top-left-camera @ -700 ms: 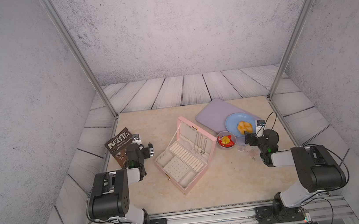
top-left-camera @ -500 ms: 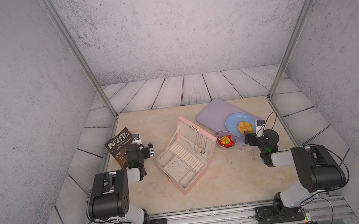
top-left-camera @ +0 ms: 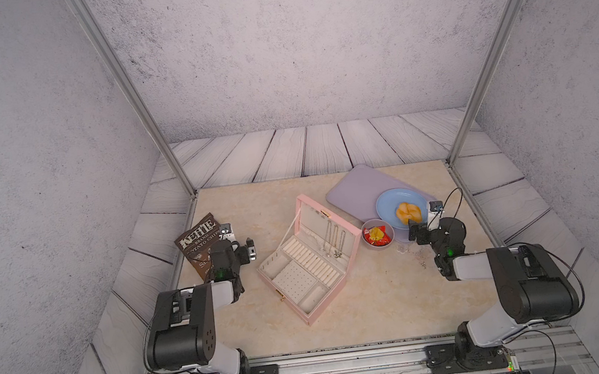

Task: Put jewelry chain into jewelry box
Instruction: Pick up the necklace from the center of the board.

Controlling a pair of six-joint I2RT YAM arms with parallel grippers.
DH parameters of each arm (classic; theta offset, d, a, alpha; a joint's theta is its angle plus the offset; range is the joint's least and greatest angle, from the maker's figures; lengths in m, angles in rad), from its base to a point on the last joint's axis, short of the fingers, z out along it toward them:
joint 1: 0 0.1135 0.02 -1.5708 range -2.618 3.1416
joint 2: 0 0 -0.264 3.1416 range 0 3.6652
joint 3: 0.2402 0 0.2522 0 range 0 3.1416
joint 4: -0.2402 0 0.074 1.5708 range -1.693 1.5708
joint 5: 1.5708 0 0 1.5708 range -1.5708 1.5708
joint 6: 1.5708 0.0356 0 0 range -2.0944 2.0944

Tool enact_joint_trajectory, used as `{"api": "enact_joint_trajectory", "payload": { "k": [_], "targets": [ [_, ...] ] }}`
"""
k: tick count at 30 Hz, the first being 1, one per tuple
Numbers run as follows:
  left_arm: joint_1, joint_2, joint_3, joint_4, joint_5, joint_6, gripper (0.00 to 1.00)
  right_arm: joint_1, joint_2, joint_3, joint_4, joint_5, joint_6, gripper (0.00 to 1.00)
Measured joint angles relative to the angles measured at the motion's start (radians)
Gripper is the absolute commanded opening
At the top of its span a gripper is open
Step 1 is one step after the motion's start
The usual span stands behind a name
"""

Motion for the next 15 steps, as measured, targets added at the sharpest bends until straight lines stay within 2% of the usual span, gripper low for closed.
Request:
{"api": "enact_joint_trajectory", "payload": {
  "k": [4,7,10,12,15],
  "targets": [
    [0.001,-0.233,-0.017,-0.091,-0.022,-0.006,0.99,0.000,-0.226,-0.014,-0.133,0.052,0.047,0.95],
    [-0.001,-0.396,-0.029,-0.135,-0.013,-0.026,0.98,0.000,-0.407,0.048,-0.365,0.052,0.136,0.82],
    [-0.018,-0.491,-0.032,-0.184,0.042,-0.066,0.96,0.000,-0.476,0.167,-0.620,0.021,0.233,0.72],
    [-0.069,-0.534,-0.043,-0.219,0.074,-0.089,0.96,0.000,-0.486,0.218,-0.769,-0.016,0.293,0.67],
    [-0.247,-0.569,-0.047,-0.280,0.099,-0.092,0.95,0.001,-0.465,0.239,-0.992,-0.065,0.368,0.63]
  ]
}}
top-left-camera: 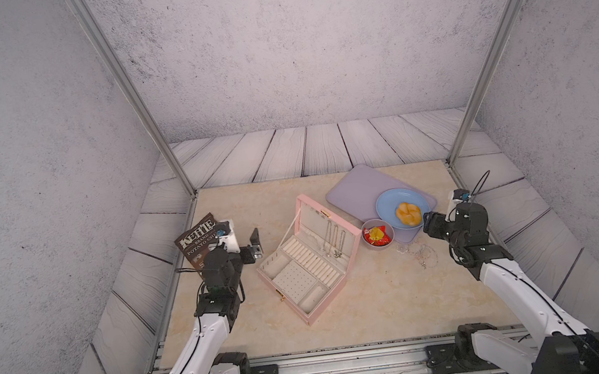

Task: Put jewelry chain into jewelry box
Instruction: Pick up the necklace from the center of the board.

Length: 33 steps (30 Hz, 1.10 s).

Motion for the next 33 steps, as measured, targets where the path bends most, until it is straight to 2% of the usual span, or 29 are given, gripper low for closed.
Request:
{"api": "enact_joint_trajectory", "payload": {
  "k": [3,5,13,18,33],
  "targets": [
    [-0.200,-0.010,0.000,-0.050,0.047,-0.004,0.93,0.000,0.050,-0.006,-0.167,-0.019,0.034,0.58],
    [-0.289,-0.018,-0.005,-0.070,0.085,-0.015,0.93,0.000,0.097,-0.006,-0.237,-0.026,0.041,0.53],
    [-0.492,-0.125,-0.054,-0.127,0.187,-0.034,0.93,0.019,0.367,0.137,-0.401,-0.037,0.007,0.41],
    [-0.531,-0.129,-0.054,-0.140,0.193,-0.030,0.93,0.045,0.423,0.199,-0.442,-0.014,-0.016,0.39],
    [-0.536,-0.089,-0.054,-0.145,0.193,-0.026,0.93,0.051,0.601,0.294,-0.519,-0.010,-0.049,0.34]
  ]
}}
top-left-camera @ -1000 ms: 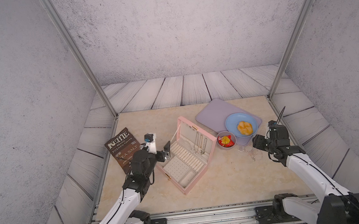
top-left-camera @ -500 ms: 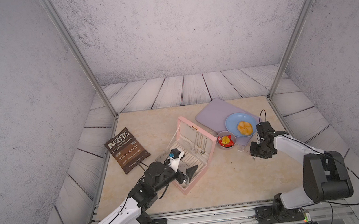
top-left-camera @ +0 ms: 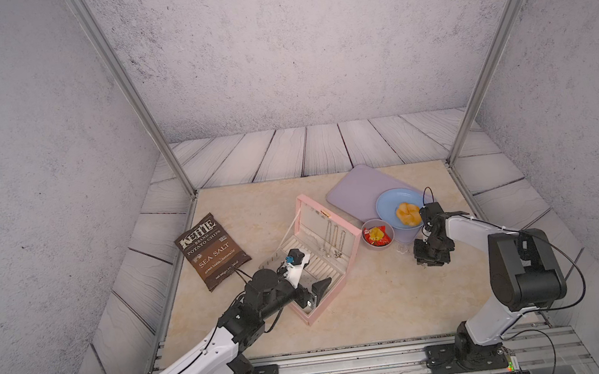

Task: Put jewelry chain into jewelry box
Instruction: Pick up the necklace from the center of the board.

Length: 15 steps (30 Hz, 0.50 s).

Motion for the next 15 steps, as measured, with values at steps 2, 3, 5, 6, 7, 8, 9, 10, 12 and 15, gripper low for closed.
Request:
{"api": "enact_joint_trajectory", "payload": {
  "k": [2,3,5,6,7,8,9,10,12,15],
  "targets": [
    [0.000,0.000,0.000,0.000,0.000,0.000,0.94,0.000,0.006,0.005,-0.001,0.000,-0.002,0.30],
    [0.000,0.000,0.000,0.000,-0.002,0.000,0.94,0.001,0.007,0.006,-0.001,0.000,-0.005,0.28],
    [0.000,0.000,0.000,0.000,-0.004,0.000,0.94,0.005,0.013,0.007,-0.005,0.000,-0.005,0.27],
    [0.000,0.000,0.000,0.000,-0.005,0.000,0.94,0.007,0.018,0.010,-0.009,0.001,-0.004,0.27],
    [0.000,0.000,0.000,0.000,-0.008,0.000,0.94,0.011,0.024,0.015,-0.014,0.003,-0.004,0.27],
    [0.000,0.000,0.000,0.000,-0.011,0.000,0.94,0.018,0.028,0.021,-0.016,0.005,-0.004,0.27],
    [0.000,0.000,0.000,0.000,-0.012,0.000,0.94,0.026,0.034,0.028,-0.019,0.010,-0.004,0.27],
    [0.000,0.000,0.000,0.000,-0.013,0.000,0.94,0.035,0.040,0.034,-0.024,0.018,-0.004,0.26],
    [0.000,0.000,0.000,0.000,-0.016,0.000,0.94,0.057,0.048,0.043,-0.033,0.032,-0.004,0.24],
    [0.000,0.000,0.000,-0.001,-0.019,0.000,0.94,0.084,0.058,0.054,-0.039,0.043,-0.005,0.18]
  ]
}}
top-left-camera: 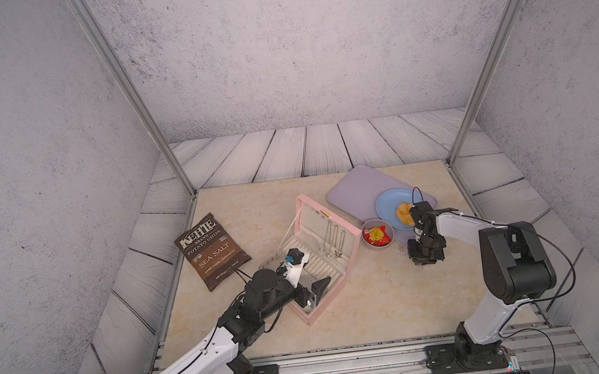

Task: Put jewelry chain into jewelry box
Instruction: Pick up the necklace from the center of the board.

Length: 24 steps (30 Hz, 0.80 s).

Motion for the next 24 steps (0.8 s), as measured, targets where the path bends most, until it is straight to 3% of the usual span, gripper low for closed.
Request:
{"api": "enact_joint_trajectory", "payload": {
  "k": [5,12,24],
  "targets": [
    [0.000,-0.006,0.000,-0.015,-0.002,0.000,0.94,0.019,-0.005,-0.003,0.009,-0.023,0.005,0.00],
    [0.000,-0.060,0.000,-0.038,-0.007,0.000,0.94,0.074,-0.104,-0.093,0.056,-0.082,0.012,0.00],
    [-0.001,-0.098,0.000,-0.024,0.050,-0.009,0.93,0.144,-0.637,-0.118,-0.046,-0.335,-0.057,0.00]
  ]
}}
